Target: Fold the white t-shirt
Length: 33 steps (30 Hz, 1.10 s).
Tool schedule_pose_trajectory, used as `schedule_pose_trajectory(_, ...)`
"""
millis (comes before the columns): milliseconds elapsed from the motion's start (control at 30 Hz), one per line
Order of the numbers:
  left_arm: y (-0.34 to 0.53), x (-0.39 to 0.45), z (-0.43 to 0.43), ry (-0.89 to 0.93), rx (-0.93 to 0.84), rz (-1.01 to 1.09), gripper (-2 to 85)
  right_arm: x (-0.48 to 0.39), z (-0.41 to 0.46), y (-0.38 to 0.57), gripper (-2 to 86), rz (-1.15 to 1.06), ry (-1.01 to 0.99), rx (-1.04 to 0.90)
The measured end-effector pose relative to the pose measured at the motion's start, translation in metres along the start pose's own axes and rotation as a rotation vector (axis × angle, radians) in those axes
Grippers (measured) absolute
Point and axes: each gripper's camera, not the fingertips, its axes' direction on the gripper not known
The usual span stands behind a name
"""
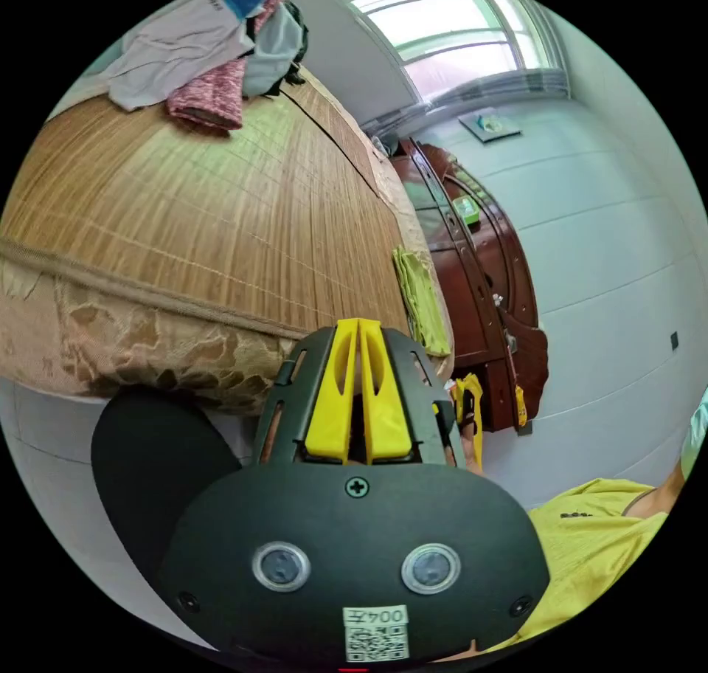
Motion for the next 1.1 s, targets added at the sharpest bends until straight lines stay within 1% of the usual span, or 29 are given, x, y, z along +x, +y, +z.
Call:
schedule_pose_trajectory(33, 0.002, -0.003, -0.007, 0.000, 0.017, -0.007, 1.6, 0.007, 0.000, 0.001, 14.0, 0.017, -0.042, -0.005)
schedule_pose_trajectory(100, 0.007, -0.011, -0.037, -0.020, 0.085, -0.019, 3.3, 0.011, -0.001, 0.000, 11.7, 0.008, -0.045, -0.002)
schedule_pose_trajectory(167, 0.008, -0.017, -0.061, -0.050, 0.143, -0.024, 5.2, 0.011, -0.002, -0.001, 10.2, 0.002, 0.048, 0.021)
schedule_pose_trajectory(267, 0.001, -0.027, -0.104, -0.140, 0.267, -0.032, 8.5, 0.011, 0.006, -0.001, 8.9, -0.002, 0.113, -0.006)
schedule_pose_trajectory(333, -0.015, -0.030, -0.128, -0.236, 0.310, 0.004, 10.0, 0.011, 0.013, -0.002, 8.5, -0.001, 0.147, -0.031)
schedule_pose_trajectory(400, -0.052, -0.028, -0.159, -0.406, 0.315, 0.072, 12.0, 0.011, 0.020, -0.003, 8.1, -0.006, 0.172, -0.051)
schedule_pose_trajectory(433, -0.063, -0.027, -0.168, -0.443, 0.323, 0.087, 12.4, 0.012, 0.024, -0.005, 8.0, -0.007, 0.187, -0.062)
schedule_pose_trajectory(500, -0.107, -0.022, -0.199, -0.583, 0.358, 0.140, 13.7, 0.014, 0.030, -0.006, 7.9, 0.000, 0.205, -0.077)
schedule_pose_trajectory(533, -0.118, -0.020, -0.205, -0.620, 0.361, 0.151, 13.8, 0.014, 0.034, -0.007, 7.8, 0.002, 0.218, -0.084)
schedule_pose_trajectory(600, -0.162, -0.012, -0.224, -0.777, 0.364, 0.193, 13.9, 0.016, 0.040, -0.009, 7.6, 0.007, 0.237, -0.098)
schedule_pose_trajectory(700, -0.210, -0.007, -0.233, -0.913, 0.335, 0.216, 13.1, 0.016, 0.051, -0.012, 7.2, 0.017, 0.268, -0.121)
schedule_pose_trajectory(767, -0.234, -0.010, -0.233, -0.960, 0.323, 0.193, 13.0, 0.015, 0.061, -0.014, 7.0, 0.016, 0.297, -0.142)
schedule_pose_trajectory(867, -0.268, -0.015, -0.226, -0.996, 0.280, 0.173, 13.1, 0.014, 0.073, -0.014, 6.7, 0.025, 0.322, -0.165)
schedule_pose_trajectory(933, -0.283, -0.021, -0.220, -0.990, 0.223, 0.142, 11.5, 0.013, 0.080, -0.013, 6.5, 0.021, 0.332, -0.167)
schedule_pose_trajectory(967, -0.288, -0.023, -0.219, -0.964, 0.196, 0.107, 7.1, 0.011, 0.085, -0.012, 6.4, 0.018, 0.334, -0.167)
schedule_pose_trajectory(1000, -0.288, -0.021, -0.221, -0.906, 0.201, 0.092, 4.5, 0.011, 0.087, -0.011, 6.3, 0.017, 0.336, -0.167)
schedule_pose_trajectory(1033, -0.286, -0.018, -0.222, -0.864, 0.218, 0.093, 4.1, 0.010, 0.091, -0.010, 6.1, 0.013, 0.336, -0.165)
schedule_pose_trajectory(1100, -0.267, 0.006, -0.223, -0.639, 0.279, 0.172, 3.1, 0.008, 0.097, -0.007, 5.7, 0.005, 0.335, -0.160)
